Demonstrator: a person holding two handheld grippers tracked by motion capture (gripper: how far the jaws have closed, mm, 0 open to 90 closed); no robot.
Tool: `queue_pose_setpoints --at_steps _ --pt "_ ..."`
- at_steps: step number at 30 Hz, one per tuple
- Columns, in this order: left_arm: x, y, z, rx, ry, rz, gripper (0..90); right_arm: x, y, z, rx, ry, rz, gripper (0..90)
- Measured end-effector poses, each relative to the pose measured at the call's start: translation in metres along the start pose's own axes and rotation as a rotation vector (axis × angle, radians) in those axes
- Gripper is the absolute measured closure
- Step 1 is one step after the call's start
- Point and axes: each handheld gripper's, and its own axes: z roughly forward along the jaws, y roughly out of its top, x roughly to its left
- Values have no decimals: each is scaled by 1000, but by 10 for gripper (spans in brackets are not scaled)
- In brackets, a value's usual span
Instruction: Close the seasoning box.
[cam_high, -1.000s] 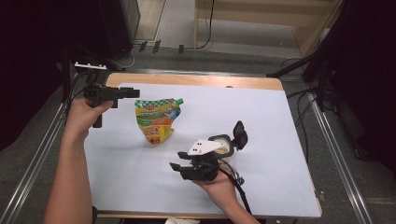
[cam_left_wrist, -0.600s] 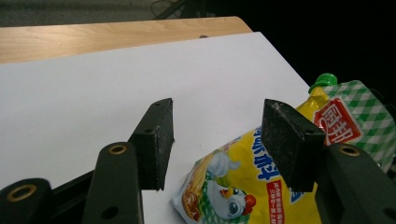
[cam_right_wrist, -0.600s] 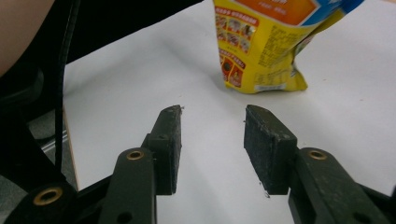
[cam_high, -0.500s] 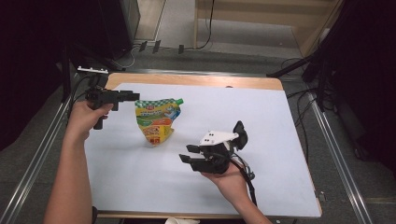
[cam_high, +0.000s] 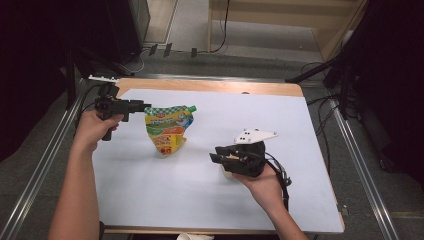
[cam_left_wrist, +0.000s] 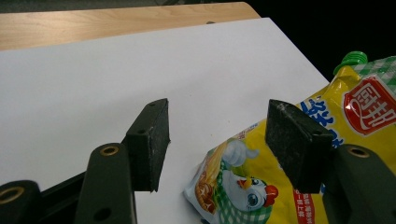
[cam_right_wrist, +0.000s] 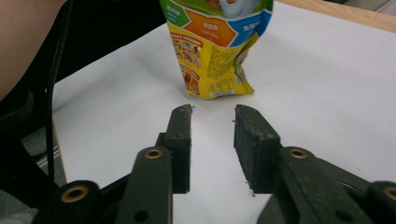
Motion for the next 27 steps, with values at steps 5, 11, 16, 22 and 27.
queue_pose_setpoints --at_steps 5,11,16,22,27 --pt "-1 -1 1 -1 -3 1 403 -6 3 -10 2 -9 5 784" --pt "-3 -1 5 13 -12 20 400 -15 6 -24 5 -32 22 883" --pt "-3 -2 6 17 -13 27 398 -26 9 -39 14 -51 39 900" --pt "-4 -2 7 18 -15 27 396 -39 11 -58 0 -76 63 900" --pt "-5 -2 7 23 -19 30 392 -49 10 -70 -7 -96 84 900"
